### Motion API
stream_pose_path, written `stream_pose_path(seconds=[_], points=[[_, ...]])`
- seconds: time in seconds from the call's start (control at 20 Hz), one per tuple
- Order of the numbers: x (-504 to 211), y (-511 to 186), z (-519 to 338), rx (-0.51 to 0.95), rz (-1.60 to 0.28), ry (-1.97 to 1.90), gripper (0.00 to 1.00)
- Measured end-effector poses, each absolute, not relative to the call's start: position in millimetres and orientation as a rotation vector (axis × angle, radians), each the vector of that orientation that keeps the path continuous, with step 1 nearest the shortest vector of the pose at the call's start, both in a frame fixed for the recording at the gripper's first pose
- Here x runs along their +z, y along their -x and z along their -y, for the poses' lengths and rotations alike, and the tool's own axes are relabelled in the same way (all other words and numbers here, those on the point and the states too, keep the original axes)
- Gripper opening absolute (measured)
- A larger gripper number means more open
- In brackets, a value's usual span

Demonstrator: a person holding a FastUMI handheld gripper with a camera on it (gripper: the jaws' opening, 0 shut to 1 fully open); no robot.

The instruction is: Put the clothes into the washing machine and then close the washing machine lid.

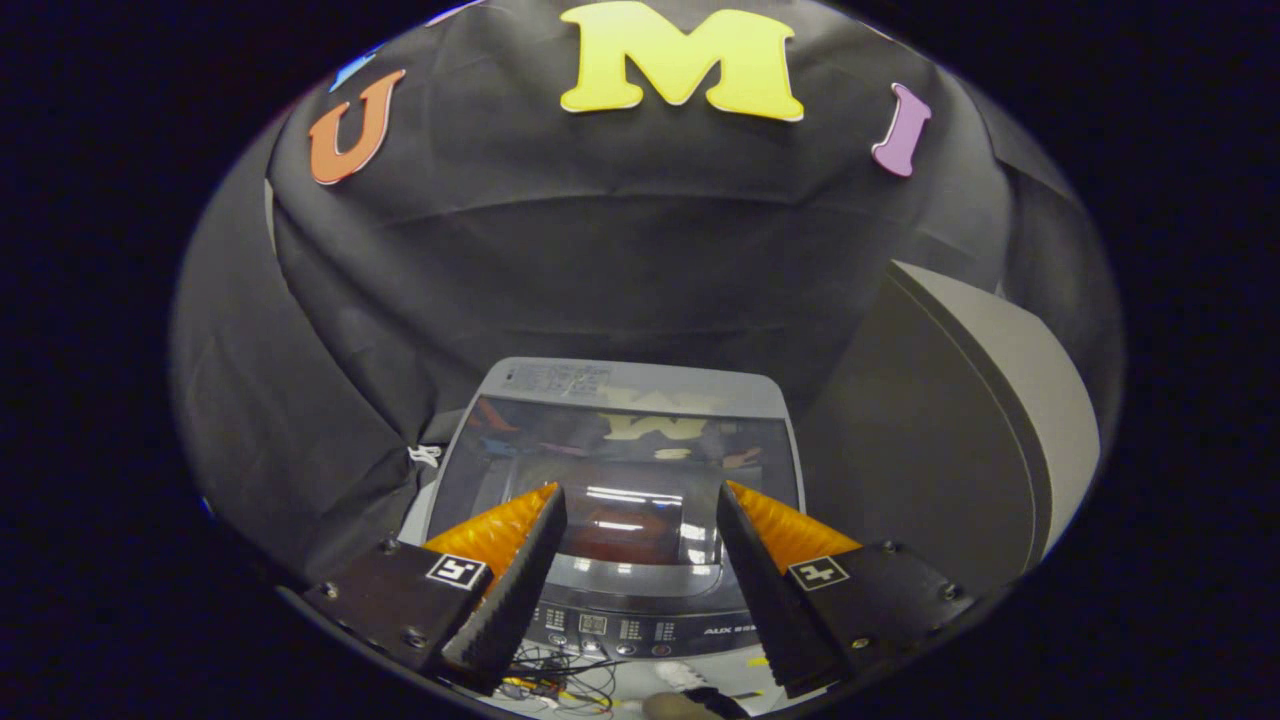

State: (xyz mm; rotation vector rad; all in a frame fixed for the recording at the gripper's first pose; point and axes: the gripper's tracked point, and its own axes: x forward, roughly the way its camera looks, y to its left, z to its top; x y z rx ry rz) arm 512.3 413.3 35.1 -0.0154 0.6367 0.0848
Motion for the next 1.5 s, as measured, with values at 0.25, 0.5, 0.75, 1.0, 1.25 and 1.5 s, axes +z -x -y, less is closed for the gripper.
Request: stream_pose_path(seconds=[0.25,0.5,0.75,1.0,1.25,1.5], points=[[90,-477,-404,0.155,-0.483,-0.018,0.95],[148,-421,-361,0.221,-0.291,-0.074,0.95],[185,-356,-274,0.213,-0.129,-0.100,0.95],[175,-295,-157,0.097,-0.037,-0.085,1.00],[127,-249,-47,-0.040,-0.056,-0.091,1.00],[76,-204,17,-0.089,-0.114,-0.050,1.00]])
